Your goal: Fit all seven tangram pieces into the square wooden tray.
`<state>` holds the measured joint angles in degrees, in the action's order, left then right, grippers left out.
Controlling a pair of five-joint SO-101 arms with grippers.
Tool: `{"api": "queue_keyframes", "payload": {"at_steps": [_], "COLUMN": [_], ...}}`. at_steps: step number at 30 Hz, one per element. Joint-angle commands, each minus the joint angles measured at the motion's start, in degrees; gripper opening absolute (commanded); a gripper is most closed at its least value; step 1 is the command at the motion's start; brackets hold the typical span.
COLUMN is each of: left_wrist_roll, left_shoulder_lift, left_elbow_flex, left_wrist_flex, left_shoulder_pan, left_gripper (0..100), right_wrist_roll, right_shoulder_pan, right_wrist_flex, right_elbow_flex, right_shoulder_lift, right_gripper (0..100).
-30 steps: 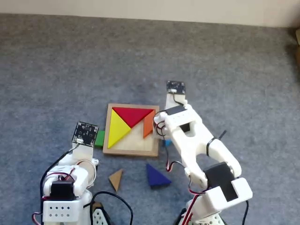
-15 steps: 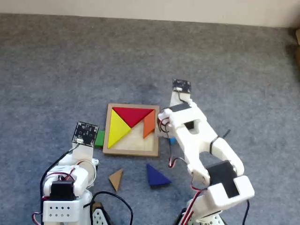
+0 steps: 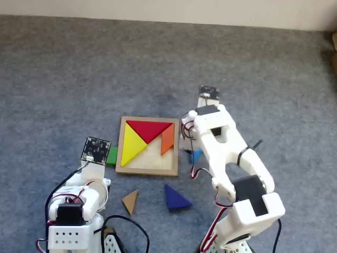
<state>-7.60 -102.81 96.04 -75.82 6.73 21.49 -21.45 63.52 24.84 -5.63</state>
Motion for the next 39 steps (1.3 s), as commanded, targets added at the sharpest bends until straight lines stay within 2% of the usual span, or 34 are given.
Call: {"api": "queue_keyframes", "payload": {"at_steps": [1,9,13,26,31,39], "left_wrist_roll": [-0.09,-0.09,-0.09,-0.09,-0.09,-0.09], "left_shoulder_lift": [-2.07,-2.07,-2.07,-2.07,-2.07,-2.07], "left_elbow_flex": [1.19,1.19,1.19,1.19,1.19,1.19], "left_wrist_flex": [-0.26,-0.26,-0.26,-0.26,-0.26,-0.26], "left_shoulder_pan": [0.75,0.75,0.75,0.75,0.75,0.75], "left_gripper": [1,1,1,1,1,1], "right_wrist_roll": [0.53,0.44,0.35,0.35,0.26,0.26], "right_shoulder_pan": [1.54,1.80,-0.57,0.04,1.36,1.54], "right_wrist_flex": [0.04,-6.99,-7.34,-6.64,-1.10,-0.40], "right_elbow_flex": [-3.65,-3.12,-1.71,-1.54,-2.07,-2.07], "right_shoulder_lift": [0.40,-0.04,-0.04,0.40,0.48,0.48], "right_gripper": [27.5,27.5,27.4,27.4,27.4,27.4]}}
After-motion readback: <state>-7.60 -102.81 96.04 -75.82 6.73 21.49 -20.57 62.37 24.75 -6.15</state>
